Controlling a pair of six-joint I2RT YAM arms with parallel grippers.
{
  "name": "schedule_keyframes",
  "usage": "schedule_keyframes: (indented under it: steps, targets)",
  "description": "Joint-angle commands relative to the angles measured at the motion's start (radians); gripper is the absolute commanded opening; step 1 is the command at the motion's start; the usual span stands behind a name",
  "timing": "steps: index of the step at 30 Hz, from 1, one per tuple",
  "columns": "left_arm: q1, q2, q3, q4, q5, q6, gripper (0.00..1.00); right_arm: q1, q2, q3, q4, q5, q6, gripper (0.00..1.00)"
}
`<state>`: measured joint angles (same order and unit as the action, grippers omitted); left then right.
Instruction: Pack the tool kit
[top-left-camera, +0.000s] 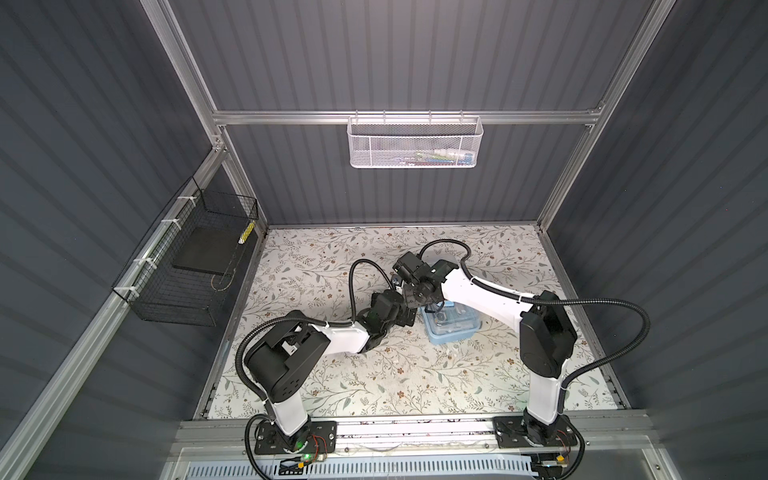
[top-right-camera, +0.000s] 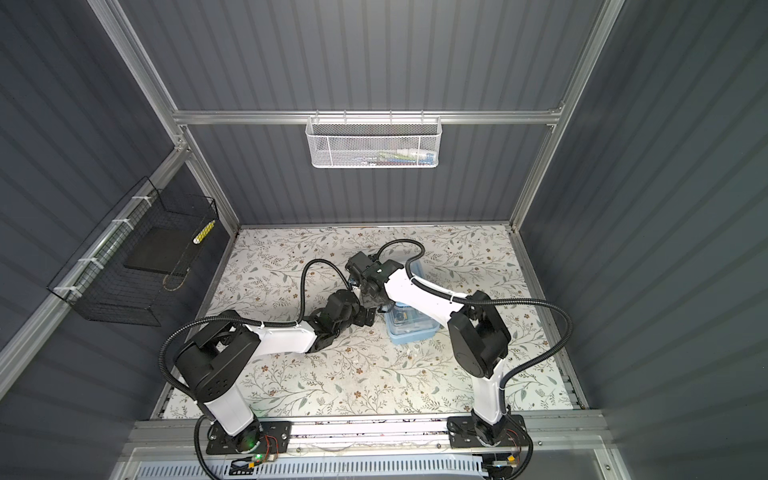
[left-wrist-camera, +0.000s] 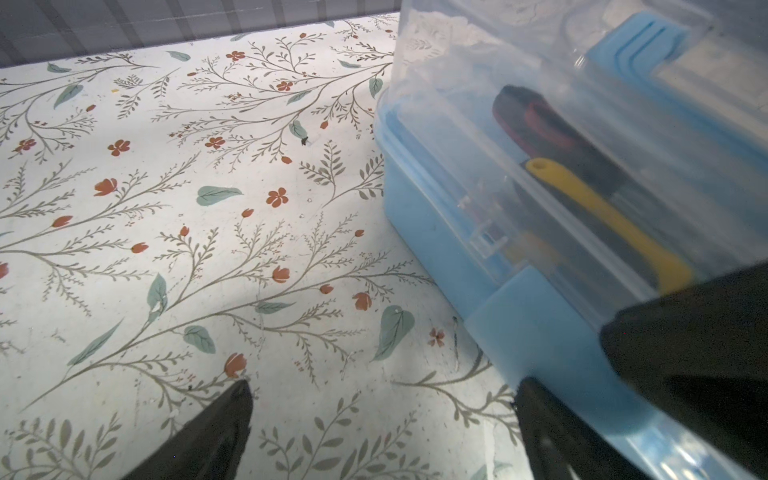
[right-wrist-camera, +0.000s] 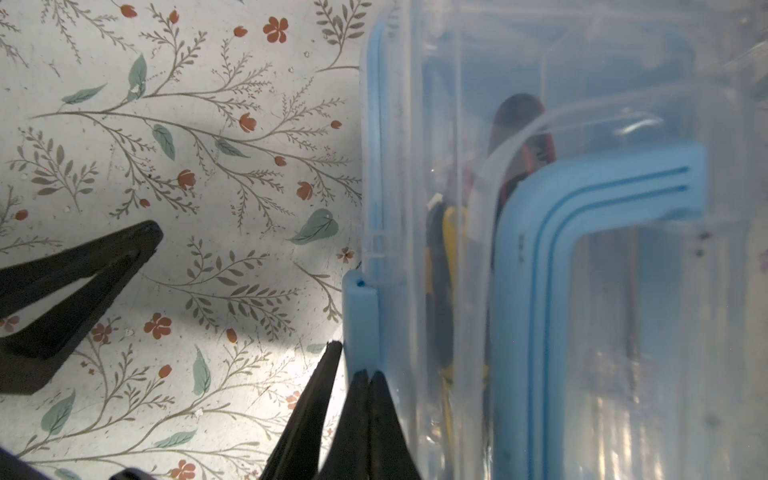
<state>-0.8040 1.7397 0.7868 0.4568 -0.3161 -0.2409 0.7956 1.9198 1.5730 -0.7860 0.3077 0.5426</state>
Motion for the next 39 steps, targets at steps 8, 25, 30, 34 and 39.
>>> schedule_keyframes:
  steps: [8, 25, 30, 34, 39]
  targets:
    - [-0.004, 0.000, 0.031, 0.025, 0.014, -0.016, 1.00, -0.004, 0.015, 0.020, -0.047, 0.028, 0.008, 0.04]
    - [-0.004, -0.007, 0.037, 0.019, 0.024, -0.018, 1.00, 0.007, -0.090, 0.016, 0.003, 0.029, 0.003, 0.05]
    - [-0.003, -0.009, 0.040, 0.019, 0.025, -0.018, 1.00, 0.005, -0.130, -0.008, 0.020, 0.047, 0.002, 0.06]
    - [-0.004, -0.018, 0.040, 0.014, 0.023, -0.012, 1.00, -0.012, -0.167, -0.046, 0.013, 0.089, 0.007, 0.06]
    - [-0.004, -0.029, 0.040, 0.013, 0.022, -0.010, 1.00, -0.065, -0.209, -0.130, 0.021, 0.105, 0.015, 0.06]
